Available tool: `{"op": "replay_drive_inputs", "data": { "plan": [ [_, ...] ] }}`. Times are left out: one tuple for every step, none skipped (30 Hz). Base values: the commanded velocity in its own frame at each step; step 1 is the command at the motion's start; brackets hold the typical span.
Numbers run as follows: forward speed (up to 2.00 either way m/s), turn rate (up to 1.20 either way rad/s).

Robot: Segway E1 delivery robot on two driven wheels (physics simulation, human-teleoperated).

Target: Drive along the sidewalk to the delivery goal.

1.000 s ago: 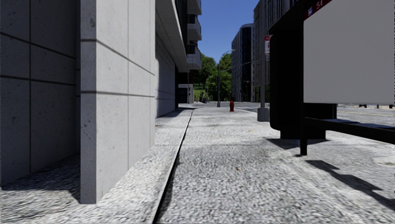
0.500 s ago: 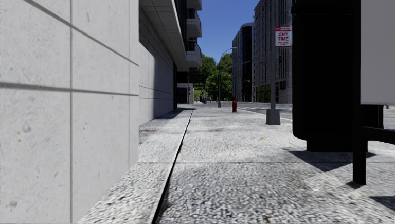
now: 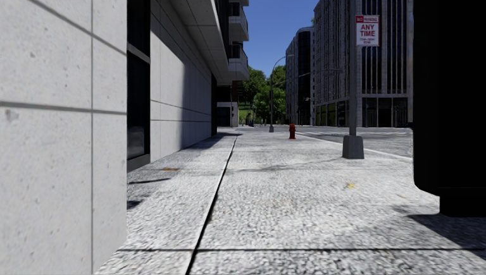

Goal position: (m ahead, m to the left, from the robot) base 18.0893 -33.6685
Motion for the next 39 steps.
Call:
{"op": "replay_drive_inputs", "data": {
  "plan": [
    [2.0, 0.0],
    [2.0, 0.0],
    [2.0, -0.01],
    [2.0, -0.11],
    [2.0, -0.11],
    [2.0, -0.18],
    [2.0, -0.2],
    [2.0, -0.2],
    [2.0, -0.21],
    [2.0, -0.2],
    [2.0, -0.08],
    [2.0, 0.0],
    [2.0, 0.0],
    [2.0, 0.0],
    [2.0, 0.0],
    [2.0, 0.0],
    [2.0, 0.0],
    [2.0, 0.0],
    [2.0, -0.04],
    [2.0, -0.1],
    [2.0, -0.1],
    [2.0, -0.13],
    [2.0, -0.13],
    [2.0, -0.14],
    [2.0, -0.14],
    [2.0, -0.14],
    [2.0, -0.14],
    [2.0, -0.13],
    [2.0, 0.0],
    [2.0, 0.0],
    [2.0, 0.0],
    [2.0, 0.0],
    [2.0, 0.0],
    [2.0, 0.0],
    [2.0, 0.0],
    [2.0, 0.0],
    [2.0, 0.0],
    [2.0, 0.0],
    [2.0, 0.0]
  ]
}}
